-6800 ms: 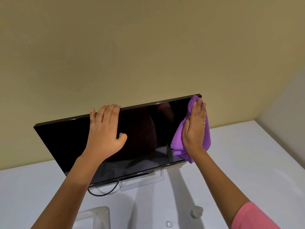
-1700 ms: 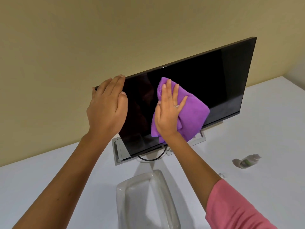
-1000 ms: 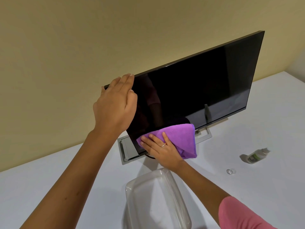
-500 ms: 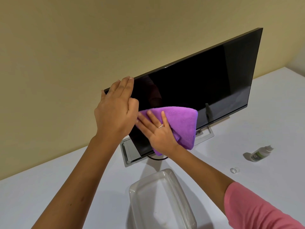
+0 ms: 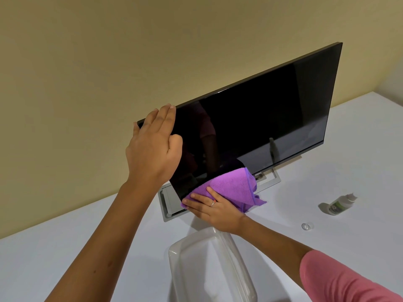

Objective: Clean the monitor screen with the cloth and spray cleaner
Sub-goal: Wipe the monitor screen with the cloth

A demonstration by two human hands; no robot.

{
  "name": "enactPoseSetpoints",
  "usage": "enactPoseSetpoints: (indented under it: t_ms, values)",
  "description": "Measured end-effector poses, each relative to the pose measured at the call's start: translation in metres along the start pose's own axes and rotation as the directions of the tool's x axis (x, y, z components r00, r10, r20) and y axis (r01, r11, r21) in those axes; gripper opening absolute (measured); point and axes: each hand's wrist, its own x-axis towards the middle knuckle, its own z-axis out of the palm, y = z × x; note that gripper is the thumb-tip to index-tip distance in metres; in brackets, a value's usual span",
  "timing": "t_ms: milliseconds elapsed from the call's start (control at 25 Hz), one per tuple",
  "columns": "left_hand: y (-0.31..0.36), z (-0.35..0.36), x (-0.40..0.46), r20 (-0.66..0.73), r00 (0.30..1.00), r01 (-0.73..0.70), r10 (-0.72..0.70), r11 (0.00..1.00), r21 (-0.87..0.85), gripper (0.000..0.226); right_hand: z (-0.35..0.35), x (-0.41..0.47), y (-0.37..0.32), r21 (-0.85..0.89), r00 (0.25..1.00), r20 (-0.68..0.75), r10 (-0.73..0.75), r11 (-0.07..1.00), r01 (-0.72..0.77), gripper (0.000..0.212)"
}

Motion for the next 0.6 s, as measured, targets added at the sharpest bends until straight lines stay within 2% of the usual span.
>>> enactPoseSetpoints:
  t_ms: [80, 240, 400, 520, 560, 600]
  values:
    - [0.000, 0.000, -0.001, -0.006, 1.000, -0.002, 0.002, 1.000, 0.006, 0.067, -0.002, -0.002, -0.003, 0.006, 0.998, 0.062, 0.023, 1.000, -0.023, 0.080]
    - [0.000, -0.001, 0.000, 0.000, 1.000, 0.003, -0.003, 1.000, 0.012, 0.068, -0.006, -0.003, -0.001, 0.002, 0.997, 0.048, 0.061, 0.998, -0.062, 0.089]
    - [-0.001, 0.000, -0.001, 0.008, 1.000, -0.005, 0.005, 1.000, 0.010, 0.067, -0.004, -0.027, 0.010, 0.031, 0.960, -0.011, 0.281, 0.959, -0.281, 0.085]
    - [-0.002, 0.002, 0.001, -0.006, 1.000, -0.008, 0.008, 1.000, 0.007, 0.066, -0.008, -0.053, 0.032, 0.078, 0.853, -0.059, 0.519, 0.854, -0.514, 0.084]
    - [-0.002, 0.002, 0.001, -0.010, 1.000, -0.009, 0.009, 1.000, 0.009, 0.066, -0.008, -0.058, 0.039, 0.122, 0.784, -0.020, 0.621, 0.779, -0.614, 0.081]
    - [-0.002, 0.003, 0.001, -0.010, 1.000, -0.010, 0.010, 1.000, 0.011, 0.067, -0.010, -0.064, 0.043, 0.253, 0.676, 0.060, 0.735, 0.644, -0.722, 0.070]
